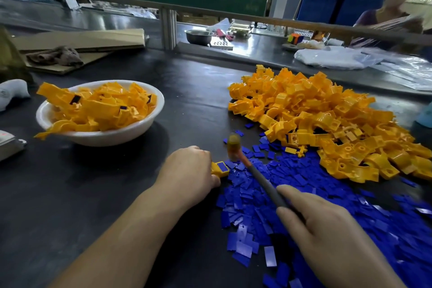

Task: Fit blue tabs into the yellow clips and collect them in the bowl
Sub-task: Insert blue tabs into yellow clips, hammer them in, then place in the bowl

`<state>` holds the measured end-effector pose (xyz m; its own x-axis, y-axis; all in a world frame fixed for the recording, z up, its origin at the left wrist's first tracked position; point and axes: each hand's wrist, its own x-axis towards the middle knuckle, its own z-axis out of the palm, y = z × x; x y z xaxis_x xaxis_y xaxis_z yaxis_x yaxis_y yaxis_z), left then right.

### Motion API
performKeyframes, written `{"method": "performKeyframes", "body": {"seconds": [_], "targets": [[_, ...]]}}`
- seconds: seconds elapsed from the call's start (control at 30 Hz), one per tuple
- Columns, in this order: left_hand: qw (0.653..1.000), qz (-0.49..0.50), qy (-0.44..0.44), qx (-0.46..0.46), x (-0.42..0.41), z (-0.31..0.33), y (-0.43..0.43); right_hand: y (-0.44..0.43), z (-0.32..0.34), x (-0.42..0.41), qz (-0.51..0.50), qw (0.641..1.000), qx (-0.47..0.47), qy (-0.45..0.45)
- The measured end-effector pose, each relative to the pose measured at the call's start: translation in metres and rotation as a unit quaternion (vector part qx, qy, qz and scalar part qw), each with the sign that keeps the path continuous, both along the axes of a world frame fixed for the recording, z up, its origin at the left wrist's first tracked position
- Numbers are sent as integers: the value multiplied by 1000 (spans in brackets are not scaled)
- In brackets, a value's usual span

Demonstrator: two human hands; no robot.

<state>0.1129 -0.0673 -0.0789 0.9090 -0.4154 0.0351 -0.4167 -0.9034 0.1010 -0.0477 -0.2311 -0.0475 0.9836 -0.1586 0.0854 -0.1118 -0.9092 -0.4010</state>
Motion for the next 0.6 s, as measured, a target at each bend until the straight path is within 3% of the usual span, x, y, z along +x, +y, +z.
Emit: {"method": "performKeyframes", "body": {"seconds": [0.2,0.3,0.37,0.43,0.5,0.6], "targets": [[997,35,37,-55,2,2,5,-41,-9,0,-82,988,-130,-21],[981,71,85,-158,6,6,11,-97,-49,8,-126,980,-142,51],[942,86,157,-283,8,9,15,-165,-107,22,-146,972,-164,79],[842,90,261,-464,10,15,17,-220,-167,33,-136,977,-143,82],[692,84,325,-639,14,24,20,-255,-208,45,-131,981,-130,63],[470,81,324,-817,26,44,30,-244,-218,51,-107,987,-101,61]]}}
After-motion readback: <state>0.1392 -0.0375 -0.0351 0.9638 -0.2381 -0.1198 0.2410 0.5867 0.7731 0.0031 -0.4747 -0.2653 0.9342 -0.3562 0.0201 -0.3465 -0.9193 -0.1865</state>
